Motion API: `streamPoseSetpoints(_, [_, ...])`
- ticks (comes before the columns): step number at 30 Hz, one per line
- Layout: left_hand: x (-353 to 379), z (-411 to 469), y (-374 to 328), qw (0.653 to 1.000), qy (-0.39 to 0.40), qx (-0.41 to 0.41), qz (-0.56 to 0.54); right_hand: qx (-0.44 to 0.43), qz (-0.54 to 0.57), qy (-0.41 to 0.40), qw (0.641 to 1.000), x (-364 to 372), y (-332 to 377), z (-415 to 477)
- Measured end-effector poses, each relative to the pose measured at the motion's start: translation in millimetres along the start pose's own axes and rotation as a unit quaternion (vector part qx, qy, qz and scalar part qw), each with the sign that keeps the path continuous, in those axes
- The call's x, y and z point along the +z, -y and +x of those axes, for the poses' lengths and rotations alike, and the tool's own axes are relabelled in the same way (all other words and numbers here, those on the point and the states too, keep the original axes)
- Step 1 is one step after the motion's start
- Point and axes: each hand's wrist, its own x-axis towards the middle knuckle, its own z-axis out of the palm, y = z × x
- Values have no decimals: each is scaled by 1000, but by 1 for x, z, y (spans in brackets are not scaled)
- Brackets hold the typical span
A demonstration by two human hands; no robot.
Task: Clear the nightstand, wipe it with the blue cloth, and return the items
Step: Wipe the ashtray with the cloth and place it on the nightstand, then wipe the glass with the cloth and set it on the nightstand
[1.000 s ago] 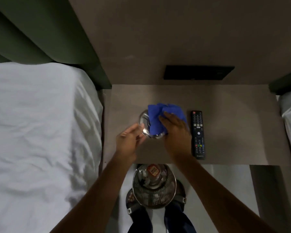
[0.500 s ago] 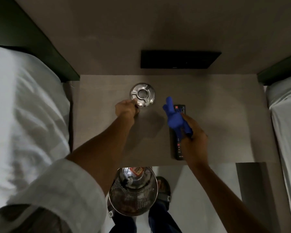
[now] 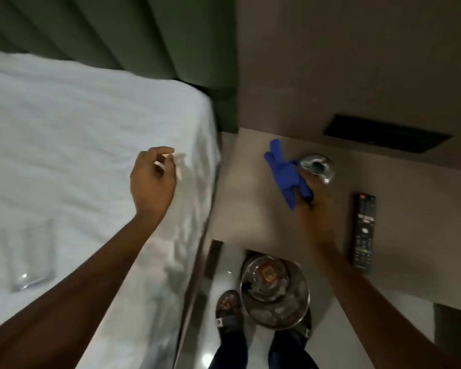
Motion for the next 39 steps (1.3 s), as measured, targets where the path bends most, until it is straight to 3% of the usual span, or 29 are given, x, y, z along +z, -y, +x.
streamPoseSetpoints(2, [-77, 5, 22, 997, -13, -13, 76, -30, 15, 35, 999, 31, 34, -4])
streamPoseSetpoints(5, [-160, 4, 69, 978, 59, -4, 202, -68, 64, 54, 994, 61, 67, -4])
streamPoseSetpoints(7, [-210, -7, 100, 970, 115, -15, 214, -94, 42, 51, 993, 79, 84, -10])
streamPoseSetpoints(11, [-266, -38, 151, 941, 131, 76, 302, -107, 22, 87, 990, 108, 90, -22])
streamPoseSetpoints(13, [-281, -39, 174, 927, 189, 104, 307, -101, 31, 110, 988, 116, 85, -32])
streamPoseSetpoints(16, [-303, -24, 198, 859, 309, 184, 364, -97, 38, 116, 988, 122, 75, -44])
streamPoseSetpoints(19, [-306, -10, 201, 767, 333, 256, 486, -77, 41, 115, 990, 127, 66, -55])
streamPoseSetpoints(22, [-294, 8, 194, 745, 323, 307, 497, -60, 39, 121, 990, 132, 63, -62])
streamPoseSetpoints(24, [-287, 17, 188, 753, 313, 336, 472, -62, 26, 125, 990, 134, 64, -64])
streamPoseSetpoints(26, [-271, 14, 174, 786, 292, 341, 425, -48, 18, 125, 991, 136, 66, -61])
streamPoseSetpoints(28, [-241, 4, 145, 840, 282, 290, 361, -50, 3, 139, 989, 138, 72, -64])
streamPoseSetpoints(30, [-205, -8, 106, 889, 271, 224, 294, -113, 16, 159, 981, 145, 84, -80])
streamPoseSetpoints(33, [-151, -18, 60, 928, 243, 176, 220, -171, 55, 180, 967, 147, 94, -90])
streamPoseSetpoints(36, [-114, -19, 28, 948, 233, 156, 150, 29, 224, 174, 959, 126, 94, -61])
streamPoseSetpoints(39, [-89, -21, 10, 965, 238, 100, 49, 233, 457, 137, 847, 105, 87, -38])
